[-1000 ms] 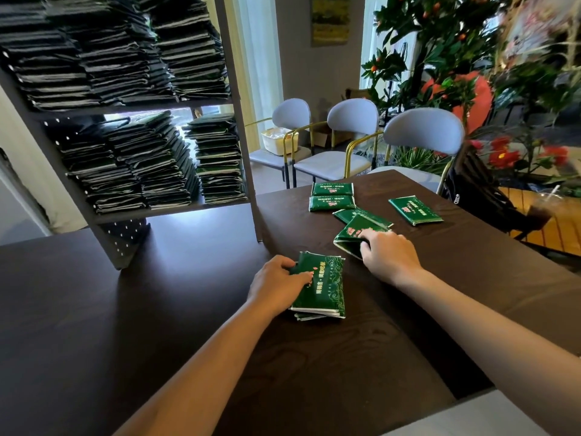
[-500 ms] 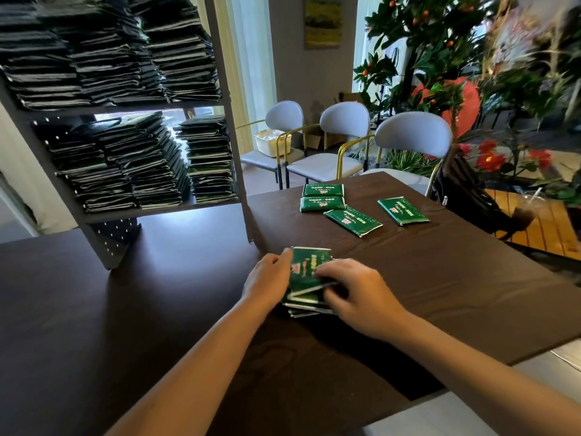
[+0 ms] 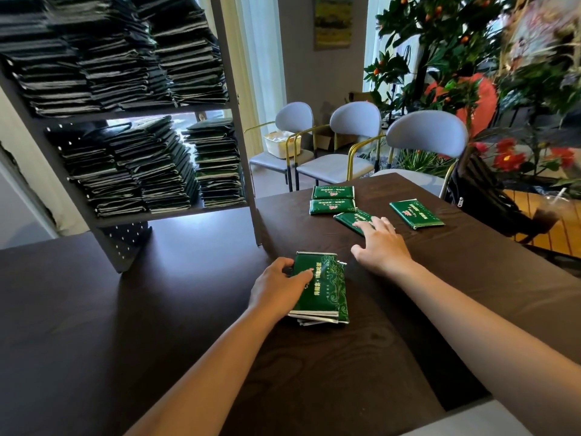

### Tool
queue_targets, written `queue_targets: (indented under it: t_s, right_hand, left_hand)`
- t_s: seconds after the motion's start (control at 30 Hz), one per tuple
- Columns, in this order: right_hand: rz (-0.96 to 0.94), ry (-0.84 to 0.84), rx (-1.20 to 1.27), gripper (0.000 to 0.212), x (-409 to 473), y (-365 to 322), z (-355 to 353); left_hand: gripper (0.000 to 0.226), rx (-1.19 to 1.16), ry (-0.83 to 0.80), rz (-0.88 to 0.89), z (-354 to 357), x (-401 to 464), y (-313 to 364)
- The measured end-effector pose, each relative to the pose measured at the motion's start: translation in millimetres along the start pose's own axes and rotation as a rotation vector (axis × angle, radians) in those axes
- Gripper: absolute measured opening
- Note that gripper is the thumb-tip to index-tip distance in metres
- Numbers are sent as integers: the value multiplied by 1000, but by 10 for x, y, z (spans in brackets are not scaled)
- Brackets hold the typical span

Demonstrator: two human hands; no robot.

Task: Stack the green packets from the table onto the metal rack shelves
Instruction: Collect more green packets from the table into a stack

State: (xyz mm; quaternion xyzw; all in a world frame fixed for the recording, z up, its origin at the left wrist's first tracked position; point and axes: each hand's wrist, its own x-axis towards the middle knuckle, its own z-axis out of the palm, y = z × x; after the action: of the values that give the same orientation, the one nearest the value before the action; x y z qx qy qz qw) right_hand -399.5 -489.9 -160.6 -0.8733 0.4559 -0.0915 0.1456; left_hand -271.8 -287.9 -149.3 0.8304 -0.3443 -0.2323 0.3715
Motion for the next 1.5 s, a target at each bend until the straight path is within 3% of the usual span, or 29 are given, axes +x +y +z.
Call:
queue_targets:
  t_s: [0.17,0.37,0.5,0.67,0.83,1.07,1.23,1.37,1.43,1.5]
  right_hand:
    - [81,-99,-57,62,64,24,104]
    - [-46,160,-293,41,-264,-87,31]
    - [-141,243,-185,34,-372,-147,-30]
    - [-74,-99,-141,61,-406,-110,-15]
    - [-121,17,-246,52,-630,-150,-54]
    - [-106,6,-318,43,-1037,-283,-144]
    - [-40,195,-110,34,-1193,-346,-301]
    - [-59,319,58,35,-1292,-433,-416]
    - [-161,316,130,32,-1379,-543,-421]
    - [-255,185,240,32,-1440,-643,-344]
  left_hand:
    - [44,16,2,6,22,9,-13]
    - [47,10,4,0,56,18,-32]
    - [45,20,15,-3,44,10,-25]
    - [51,24,15,-30,44,-12,-22]
    - [66,15,13,-63,61,-16,-12]
    - [67,22,15,-60,86,-81,-12]
    - [75,-60,4,-81,79,-124,1]
    - [68,-46,13,-91,81,-131,-9]
    - [63,-56,18,-88,90,-124,-1]
    - [55,-80,21,-85,72,-139,31]
